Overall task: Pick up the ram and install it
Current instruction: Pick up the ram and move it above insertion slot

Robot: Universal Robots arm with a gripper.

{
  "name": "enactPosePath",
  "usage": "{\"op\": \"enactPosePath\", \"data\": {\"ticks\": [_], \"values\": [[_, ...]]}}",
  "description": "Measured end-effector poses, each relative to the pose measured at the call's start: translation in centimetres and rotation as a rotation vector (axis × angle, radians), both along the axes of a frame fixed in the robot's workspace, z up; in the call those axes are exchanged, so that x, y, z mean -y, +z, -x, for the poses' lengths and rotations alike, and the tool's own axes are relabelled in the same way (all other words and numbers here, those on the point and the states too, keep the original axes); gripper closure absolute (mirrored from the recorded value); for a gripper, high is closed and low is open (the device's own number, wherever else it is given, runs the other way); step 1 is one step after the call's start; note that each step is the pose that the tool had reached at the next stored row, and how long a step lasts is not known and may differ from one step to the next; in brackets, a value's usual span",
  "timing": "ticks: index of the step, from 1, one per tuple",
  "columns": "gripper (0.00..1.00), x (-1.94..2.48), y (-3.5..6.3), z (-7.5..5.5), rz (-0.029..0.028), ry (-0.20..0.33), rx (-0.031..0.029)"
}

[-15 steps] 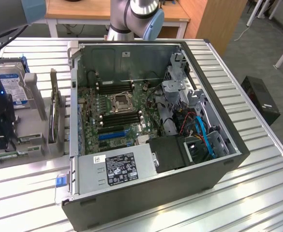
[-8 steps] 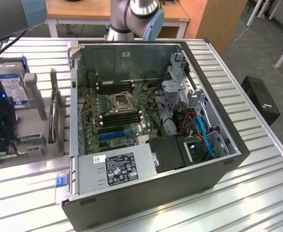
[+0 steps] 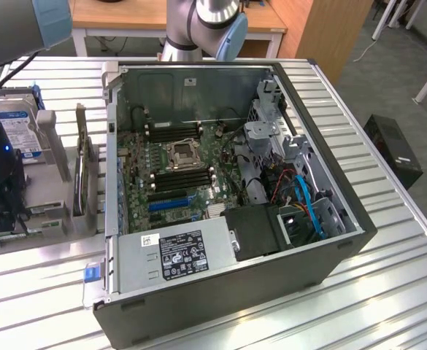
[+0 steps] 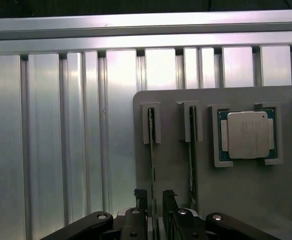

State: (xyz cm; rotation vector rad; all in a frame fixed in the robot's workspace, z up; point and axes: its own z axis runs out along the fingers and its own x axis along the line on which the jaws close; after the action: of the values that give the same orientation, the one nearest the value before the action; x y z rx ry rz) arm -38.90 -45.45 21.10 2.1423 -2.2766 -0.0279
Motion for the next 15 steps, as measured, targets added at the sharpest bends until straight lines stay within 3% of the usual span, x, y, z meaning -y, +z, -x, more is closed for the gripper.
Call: {"op": "enactPosePath", "data": {"ticks": [7,15], "values": [[0.73,0.0,-0.01,-0.97,0.0,0.0,0.0],[0.73,-0.21,-0.04,-1.03,-0.0001,0.0,0.0001]]}}
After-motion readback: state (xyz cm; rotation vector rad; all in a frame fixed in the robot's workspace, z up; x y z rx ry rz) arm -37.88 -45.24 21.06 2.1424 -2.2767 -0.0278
